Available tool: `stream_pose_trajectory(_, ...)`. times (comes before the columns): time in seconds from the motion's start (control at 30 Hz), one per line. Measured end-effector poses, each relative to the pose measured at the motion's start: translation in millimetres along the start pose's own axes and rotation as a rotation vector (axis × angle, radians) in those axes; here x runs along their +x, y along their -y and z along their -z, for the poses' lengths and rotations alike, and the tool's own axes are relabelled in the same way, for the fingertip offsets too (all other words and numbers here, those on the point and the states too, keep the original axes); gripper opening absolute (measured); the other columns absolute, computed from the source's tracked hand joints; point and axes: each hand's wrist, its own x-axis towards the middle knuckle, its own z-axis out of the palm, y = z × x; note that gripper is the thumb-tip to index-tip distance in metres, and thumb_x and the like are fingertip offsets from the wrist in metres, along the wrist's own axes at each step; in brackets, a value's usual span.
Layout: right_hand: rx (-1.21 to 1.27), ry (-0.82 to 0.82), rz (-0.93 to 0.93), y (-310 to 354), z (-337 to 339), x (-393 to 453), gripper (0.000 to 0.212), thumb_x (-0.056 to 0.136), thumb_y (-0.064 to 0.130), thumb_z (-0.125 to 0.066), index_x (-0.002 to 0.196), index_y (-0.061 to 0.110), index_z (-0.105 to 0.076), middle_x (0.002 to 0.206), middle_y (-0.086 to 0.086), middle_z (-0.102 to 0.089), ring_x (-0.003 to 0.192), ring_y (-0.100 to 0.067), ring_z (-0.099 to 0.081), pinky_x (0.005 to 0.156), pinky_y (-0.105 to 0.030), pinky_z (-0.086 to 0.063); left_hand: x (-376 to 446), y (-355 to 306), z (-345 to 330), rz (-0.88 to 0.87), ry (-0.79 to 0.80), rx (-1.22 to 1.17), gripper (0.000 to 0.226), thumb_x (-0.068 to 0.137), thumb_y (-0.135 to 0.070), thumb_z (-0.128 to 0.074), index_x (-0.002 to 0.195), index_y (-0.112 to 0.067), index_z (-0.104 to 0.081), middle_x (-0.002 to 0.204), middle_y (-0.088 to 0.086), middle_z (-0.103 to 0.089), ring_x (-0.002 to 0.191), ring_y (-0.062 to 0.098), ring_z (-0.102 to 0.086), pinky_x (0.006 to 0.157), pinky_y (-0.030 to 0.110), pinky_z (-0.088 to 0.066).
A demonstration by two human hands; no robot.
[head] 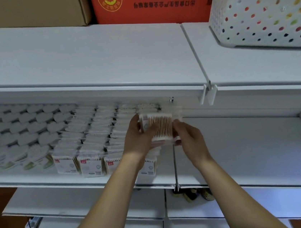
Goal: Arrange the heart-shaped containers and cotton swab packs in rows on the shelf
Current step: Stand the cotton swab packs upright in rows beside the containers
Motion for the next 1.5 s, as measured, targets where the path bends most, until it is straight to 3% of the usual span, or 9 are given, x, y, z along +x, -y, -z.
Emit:
stream_pose_trajectory(0.1,-0.129,0.064,-0.003,8.8,3.7,-3.2,0.014,0.088,0.042,-0.069,0.098,0.033,-0.070,0.092,0.013,-0.073,0.083,-0.007,-0.069,0.080,-0.042,-0.058,-1.6,0.1,-11.4,-0.041,-0.005,0.058,0.028,0.095,-0.032,-0.066,0.118,-0.016,-0.062,0.114,0.001,-0.069,0.100,0.018,-0.070,0.074,0.040,-0.063)
stream_pose_trajectory(0.3,-0.070,-0.392,0.131,5.0,29.9,-5.5,0.027,0.082,0.016,-0.077,0.091,0.030,-0.056,0.098,0.007,-0.064,0.091,-0.006,-0.061,0.080,-0.025,-0.049,-3.5,-4.6,-26.9,0.112,-0.008,-0.075,0.029,0.106,-0.031,-0.045,0.117,-0.008,-0.059,0.115,0.016,-0.065,0.097,0.029,-0.069,0.074,0.044,-0.063)
stream_pose_trajectory(0.47,-0.306,-0.129,0.573,-7.3,30.9,-12.2,0.030,0.078,-0.006,-0.070,0.100,0.015,-0.069,0.132,-0.009,-0.053,0.129,-0.016,-0.049,0.102,-0.026,-0.044,-6.4,-6.0,-36.7,0.194,0.153,-0.205,0.036,0.100,-0.032,-0.059,0.127,-0.008,-0.058,0.120,0.016,-0.069,0.102,0.030,-0.072,0.086,0.049,-0.060)
stream_pose_trajectory(0.57,-0.207,-0.086,0.464,-4.7,39.1,-18.8,0.037,0.081,0.000,-0.060,0.112,0.020,-0.069,0.145,-0.010,-0.045,0.132,0.004,-0.042,0.102,-0.016,-0.041,-6.9,-2.3,-37.4,0.114,0.159,-0.142,0.032,0.095,-0.009,-0.064,0.126,-0.006,-0.056,0.115,0.011,-0.072,0.099,0.025,-0.073,0.085,0.048,-0.060)
stream_pose_trajectory(0.77,0.026,-0.195,-0.061,-1.7,35.2,-11.9,0.040,0.074,0.056,-0.071,0.110,0.041,-0.058,0.110,0.008,-0.070,0.099,-0.014,-0.068,0.089,-0.044,-0.057,-10.0,1.0,-45.2,0.054,0.146,-0.132,0.037,0.092,0.001,-0.063,0.127,-0.006,-0.053,0.115,0.011,-0.072,0.101,0.030,-0.072,0.086,0.052,-0.059)
stream_pose_trajectory(0.93,0.117,-0.332,-0.016,-4.3,49.2,-0.5,0.024,0.090,0.008,-0.066,0.108,0.023,-0.065,0.093,0.012,-0.072,0.086,-0.013,-0.071,0.077,-0.043,-0.061,-8.4,-0.8,-36.2,0.090,-0.013,-0.134,0.014,0.101,-0.010,-0.053,0.114,-0.008,-0.060,0.107,0.011,-0.070,0.095,0.029,-0.071,0.076,0.044,-0.062)
stream_pose_trajectory(1.23,-0.445,-0.031,0.245,-50.1,16.0,10.8,0.030,0.094,0.010,-0.062,0.123,0.018,-0.066,0.118,0.000,-0.060,0.097,-0.018,-0.063,0.081,-0.025,-0.053,-3.3,-3.9,0.1,0.016,-0.202,-0.014,0.024,0.100,-0.023,-0.057,0.124,-0.021,-0.056,0.115,0.007,-0.065,0.091,0.024,-0.068,0.056,0.028,-0.057)
stream_pose_trajectory(1.4,-0.582,-0.127,0.361,-73.7,3.6,18.7,0.031,0.091,0.012,-0.068,0.122,0.016,-0.068,0.112,-0.006,-0.053,0.099,-0.025,-0.056,0.081,-0.038,-0.054,-7.3,-5.9,12.6,0.004,-0.189,0.063,0.033,0.103,-0.023,-0.052,0.132,-0.038,-0.051,0.100,-0.022,-0.055,0.076,0.011,-0.063,0.074,0.041,-0.060)
stream_pose_trajectory(1.5,-0.624,-0.155,0.385,-73.3,4.4,21.0,0.031,0.090,0.011,-0.069,0.121,0.015,-0.069,0.109,-0.008,-0.053,0.099,-0.027,-0.055,0.081,-0.033,-0.051,-7.2,-5.7,16.9,0.007,-0.164,0.072,0.030,0.103,-0.020,-0.050,0.127,-0.038,-0.055,0.105,-0.017,-0.058,0.088,0.012,-0.064,0.061,0.029,-0.057)
